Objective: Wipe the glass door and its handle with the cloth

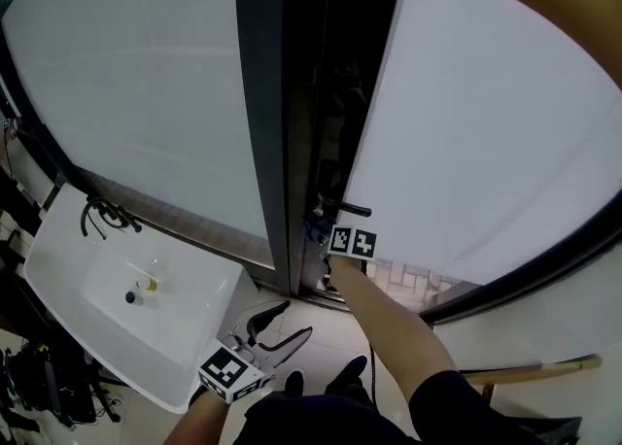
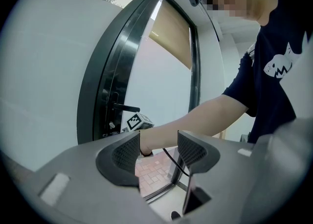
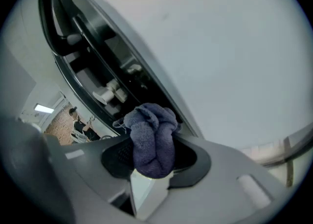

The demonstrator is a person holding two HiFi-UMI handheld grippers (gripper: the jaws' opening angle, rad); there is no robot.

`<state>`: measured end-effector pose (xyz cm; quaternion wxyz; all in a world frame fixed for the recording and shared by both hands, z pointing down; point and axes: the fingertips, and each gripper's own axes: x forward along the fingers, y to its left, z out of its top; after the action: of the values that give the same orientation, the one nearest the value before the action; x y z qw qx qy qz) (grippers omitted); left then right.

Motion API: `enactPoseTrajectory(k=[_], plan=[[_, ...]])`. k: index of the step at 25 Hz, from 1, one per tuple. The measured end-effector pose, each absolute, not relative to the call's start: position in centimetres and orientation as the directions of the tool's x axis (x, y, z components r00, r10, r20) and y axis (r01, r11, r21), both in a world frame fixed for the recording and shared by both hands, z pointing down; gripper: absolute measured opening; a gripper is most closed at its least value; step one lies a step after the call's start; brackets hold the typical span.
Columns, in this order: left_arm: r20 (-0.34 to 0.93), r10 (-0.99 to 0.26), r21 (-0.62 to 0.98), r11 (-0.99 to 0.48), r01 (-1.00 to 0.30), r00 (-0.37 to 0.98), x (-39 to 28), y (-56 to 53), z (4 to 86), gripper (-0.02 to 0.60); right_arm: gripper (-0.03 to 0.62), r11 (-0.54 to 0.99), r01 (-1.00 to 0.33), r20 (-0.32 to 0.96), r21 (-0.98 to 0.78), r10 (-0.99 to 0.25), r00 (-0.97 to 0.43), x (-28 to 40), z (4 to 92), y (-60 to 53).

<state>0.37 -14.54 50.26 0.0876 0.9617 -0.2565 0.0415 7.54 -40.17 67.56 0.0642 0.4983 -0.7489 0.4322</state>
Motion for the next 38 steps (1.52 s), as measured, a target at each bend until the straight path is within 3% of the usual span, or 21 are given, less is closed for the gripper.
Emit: enactPoseTrajectory(k=[5,10,29,38], plan=[[0.122,-0.493,0.148,-0.849,-0.507,0.862,0.0,-14.2,50.2,0.238,0.15,0.171,-0.733,0.38,-0.658,-0.765,-0.52,8.1,64.8,-39.6],[0.126,-0.491,0.15,-0.849,-0.506,0.862,0.4,-14.6,49.8,0.238,0.149,0.184,-0.728,0.346,-0.661,-0.786,-0.512,7.6,63.0,-40.2],[0.129,-0.494,0.131,-0.851,-0.508,0.86,-0.1,-14.8,49.3,0.238,0.15,0.207,-0.854,0.533,-0.478,-0.704,-0.469,8.1,69.8,-38.5],[0.083,-0.446,0.094,-0.887,-0.453,0.891,-0.8,-14.3,48.0,0.238,0.15,0.435,-0.814,0.306,-0.384,-0.772,-0.557,9.4,61.5,-31.4]])
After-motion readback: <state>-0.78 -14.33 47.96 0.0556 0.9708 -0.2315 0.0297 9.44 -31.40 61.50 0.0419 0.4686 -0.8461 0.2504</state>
